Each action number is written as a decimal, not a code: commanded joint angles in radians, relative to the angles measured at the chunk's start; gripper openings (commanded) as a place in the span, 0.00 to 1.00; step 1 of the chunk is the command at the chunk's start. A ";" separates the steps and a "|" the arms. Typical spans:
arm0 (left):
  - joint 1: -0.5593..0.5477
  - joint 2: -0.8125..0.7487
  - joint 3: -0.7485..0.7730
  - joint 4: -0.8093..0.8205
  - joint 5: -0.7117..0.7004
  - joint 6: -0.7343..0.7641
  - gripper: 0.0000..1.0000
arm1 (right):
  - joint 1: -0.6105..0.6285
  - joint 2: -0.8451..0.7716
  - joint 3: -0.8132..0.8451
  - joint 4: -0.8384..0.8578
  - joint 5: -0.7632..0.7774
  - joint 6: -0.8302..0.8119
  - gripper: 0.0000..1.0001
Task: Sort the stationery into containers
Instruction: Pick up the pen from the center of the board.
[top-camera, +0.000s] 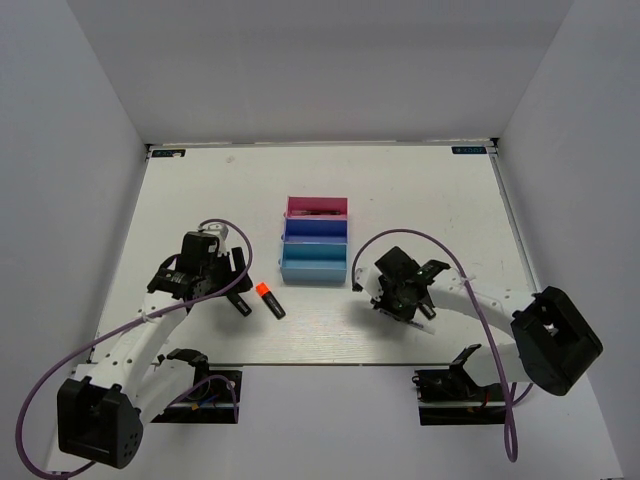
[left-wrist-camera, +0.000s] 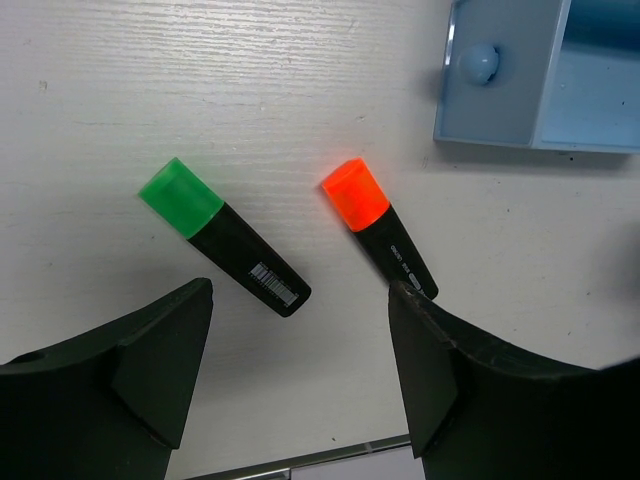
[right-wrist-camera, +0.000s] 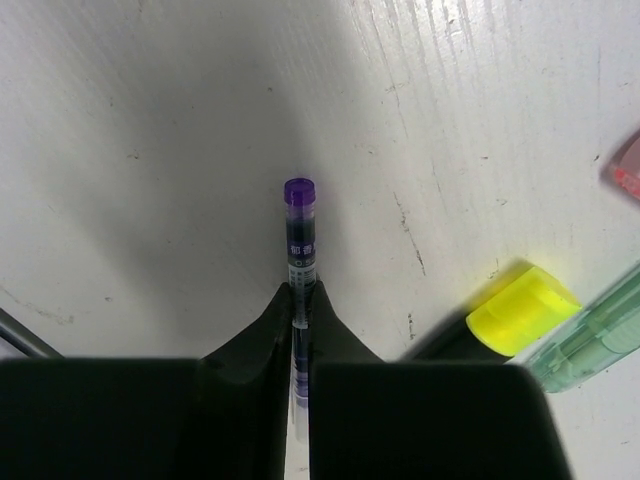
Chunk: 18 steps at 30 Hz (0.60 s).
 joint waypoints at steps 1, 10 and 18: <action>0.001 -0.027 0.006 0.001 -0.005 0.005 0.81 | -0.007 0.069 -0.058 -0.001 0.099 -0.007 0.00; 0.001 -0.019 0.006 0.015 0.025 0.008 0.81 | -0.004 -0.030 0.439 -0.288 -0.006 -0.072 0.00; 0.001 -0.011 -0.002 0.016 0.009 0.012 0.80 | 0.016 0.272 0.813 -0.114 0.118 -0.313 0.00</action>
